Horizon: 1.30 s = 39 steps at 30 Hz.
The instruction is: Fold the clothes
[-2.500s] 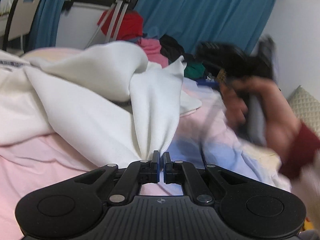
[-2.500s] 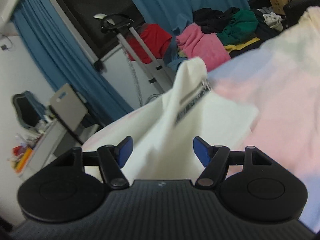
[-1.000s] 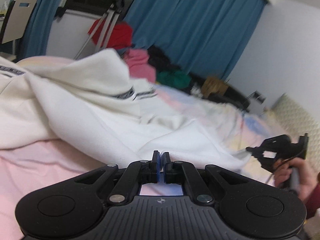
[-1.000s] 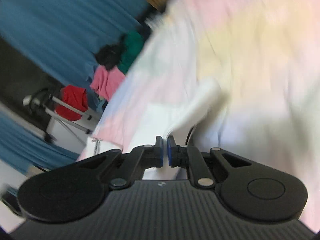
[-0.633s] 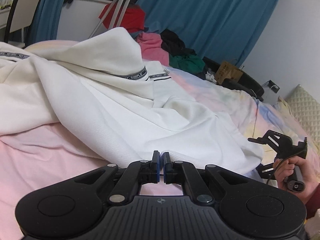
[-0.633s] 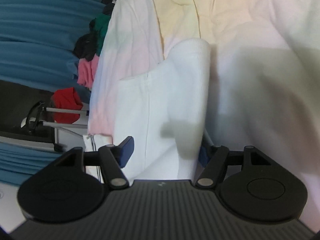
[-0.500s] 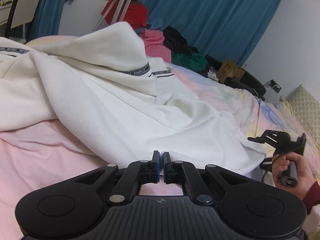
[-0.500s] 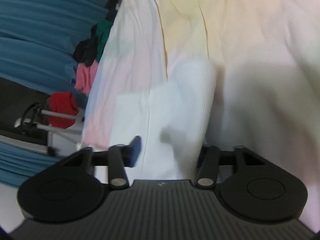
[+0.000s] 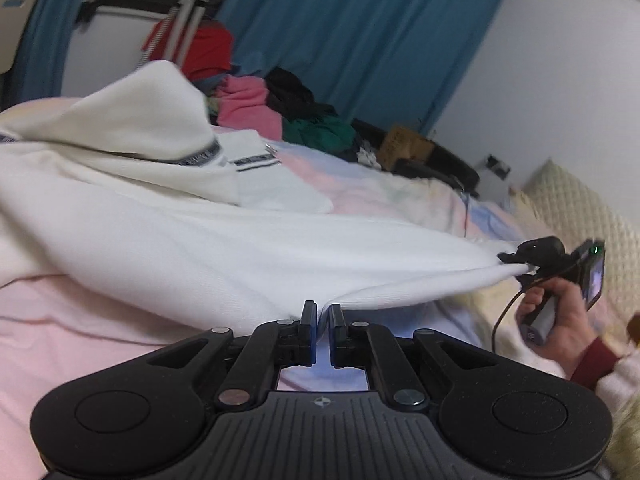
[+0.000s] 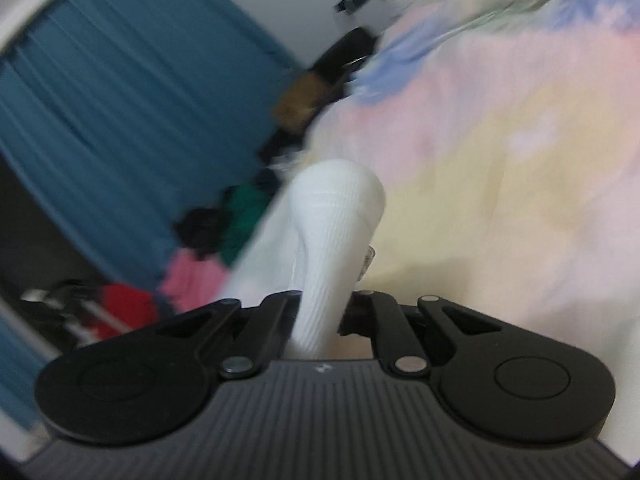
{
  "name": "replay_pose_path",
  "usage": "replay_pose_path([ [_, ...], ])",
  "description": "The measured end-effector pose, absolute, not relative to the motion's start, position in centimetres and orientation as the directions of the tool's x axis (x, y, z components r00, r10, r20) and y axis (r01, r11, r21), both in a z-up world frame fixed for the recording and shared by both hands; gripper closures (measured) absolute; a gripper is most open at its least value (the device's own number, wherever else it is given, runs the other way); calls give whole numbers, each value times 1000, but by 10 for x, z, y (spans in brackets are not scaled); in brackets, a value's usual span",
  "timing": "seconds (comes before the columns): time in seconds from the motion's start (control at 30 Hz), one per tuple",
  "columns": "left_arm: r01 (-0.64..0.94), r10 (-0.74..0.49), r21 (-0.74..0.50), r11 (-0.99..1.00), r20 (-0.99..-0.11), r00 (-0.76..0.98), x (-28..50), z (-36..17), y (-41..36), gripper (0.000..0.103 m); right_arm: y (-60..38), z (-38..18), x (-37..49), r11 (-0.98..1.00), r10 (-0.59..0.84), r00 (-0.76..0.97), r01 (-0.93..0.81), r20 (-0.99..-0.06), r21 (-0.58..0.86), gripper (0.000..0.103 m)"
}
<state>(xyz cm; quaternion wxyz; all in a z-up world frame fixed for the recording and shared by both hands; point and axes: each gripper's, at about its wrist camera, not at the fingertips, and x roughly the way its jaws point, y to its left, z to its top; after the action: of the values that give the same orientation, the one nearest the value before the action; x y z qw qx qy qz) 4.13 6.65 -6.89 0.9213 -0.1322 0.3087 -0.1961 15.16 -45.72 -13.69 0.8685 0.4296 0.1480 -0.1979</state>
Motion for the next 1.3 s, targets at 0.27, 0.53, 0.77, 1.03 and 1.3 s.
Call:
replay_pose_path([
  [0.27,146,-410,-428,892,-629,661,62,-99,68,89,-487,-194,152,394,-90,712,668,-697,632,95],
  [0.53,-150,-325,-604,783,-603,729,48,-80,140,21,-484,-189,151,446,-116,711,661,-694,603,95],
  [0.77,-597,-75,-742,305,-644,761,38,-120,263,30,-481,-191,154,439,-120,713,662,-691,608,95],
  [1.03,-678,208,-725,120,-649,732,38,-119,323,81,-477,-193,159,442,-147,718,663,-680,604,95],
  [1.3,-654,234,-729,200,-613,755,14,-52,360,94,-478,-189,156,478,-168,748,631,-642,611,95],
])
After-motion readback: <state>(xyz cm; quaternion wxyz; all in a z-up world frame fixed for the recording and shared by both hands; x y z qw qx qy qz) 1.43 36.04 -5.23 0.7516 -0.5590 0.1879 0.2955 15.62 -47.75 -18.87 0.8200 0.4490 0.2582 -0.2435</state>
